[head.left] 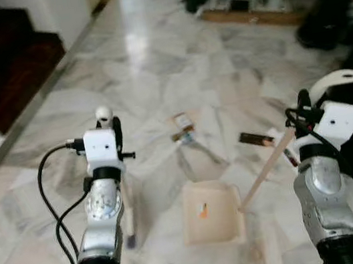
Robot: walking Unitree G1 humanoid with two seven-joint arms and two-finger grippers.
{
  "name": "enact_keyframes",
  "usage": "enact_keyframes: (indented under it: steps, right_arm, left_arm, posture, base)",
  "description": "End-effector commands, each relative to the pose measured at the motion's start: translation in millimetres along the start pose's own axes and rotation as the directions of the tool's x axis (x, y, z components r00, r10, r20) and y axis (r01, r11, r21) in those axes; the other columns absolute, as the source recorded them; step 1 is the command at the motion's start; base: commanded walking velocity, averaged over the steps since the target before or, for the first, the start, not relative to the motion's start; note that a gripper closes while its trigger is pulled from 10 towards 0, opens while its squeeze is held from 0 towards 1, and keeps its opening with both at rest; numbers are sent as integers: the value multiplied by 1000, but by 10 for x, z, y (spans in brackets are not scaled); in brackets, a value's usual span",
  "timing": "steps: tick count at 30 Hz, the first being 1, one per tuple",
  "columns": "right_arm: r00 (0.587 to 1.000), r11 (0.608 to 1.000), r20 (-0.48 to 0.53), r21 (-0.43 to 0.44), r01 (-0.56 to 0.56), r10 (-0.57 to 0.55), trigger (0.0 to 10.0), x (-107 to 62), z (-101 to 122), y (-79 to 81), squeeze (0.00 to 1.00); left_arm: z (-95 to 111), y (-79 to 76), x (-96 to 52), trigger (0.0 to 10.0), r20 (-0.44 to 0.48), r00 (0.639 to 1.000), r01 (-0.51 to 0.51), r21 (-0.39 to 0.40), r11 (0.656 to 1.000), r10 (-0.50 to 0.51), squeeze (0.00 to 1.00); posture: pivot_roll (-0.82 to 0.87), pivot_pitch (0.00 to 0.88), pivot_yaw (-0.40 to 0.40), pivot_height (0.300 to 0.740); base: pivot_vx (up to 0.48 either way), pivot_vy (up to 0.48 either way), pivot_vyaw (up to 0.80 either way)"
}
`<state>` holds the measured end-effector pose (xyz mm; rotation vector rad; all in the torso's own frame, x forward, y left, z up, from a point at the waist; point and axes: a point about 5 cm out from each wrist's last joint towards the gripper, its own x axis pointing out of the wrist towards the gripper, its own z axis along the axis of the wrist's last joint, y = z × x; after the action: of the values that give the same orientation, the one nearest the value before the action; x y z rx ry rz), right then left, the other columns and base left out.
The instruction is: Sweep floor
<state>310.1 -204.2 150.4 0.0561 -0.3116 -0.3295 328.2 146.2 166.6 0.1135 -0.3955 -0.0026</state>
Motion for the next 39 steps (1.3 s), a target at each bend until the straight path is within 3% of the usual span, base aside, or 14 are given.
enact_keyframes:
  steps: [1,6,18,29,39]
  right_arm:
    - [999,1000,48,-3,-5,5,10000,32,99,6,0]
    - [999,1000,46,0,-6,6,10000,32,98,8,0]
    - [998,999,52,8,-33,32,10000,14,98,58,0]
    - [994,996,69,-32,-79,81,10000,7,116,119,0]
    - [993,996,77,-18,-88,89,10000,0,117,145,0]
  left_arm:
    - [76,13,19,10000,42,999,15,10,1000,-15,0]
    - [73,-22,20,10000,37,998,43,3,999,-43,0]
    - [94,-68,31,10000,38,997,62,-12,998,-61,0]
    - [99,-48,39,10000,43,998,54,-12,998,-53,0]
    - [101,-42,44,10000,48,997,52,-8,999,-52,0]
  posture:
    - [62,119,-73,740]
    - [62,119,-72,740]
    - [62,117,-68,740]
    - [61,104,-65,740]
    - [65,86,-60,740]
  base:
    - [0,0,-800]
    - [0,0,-800]
    - [0,0,0]
    - [285,0,49]
    - [316,0,294]
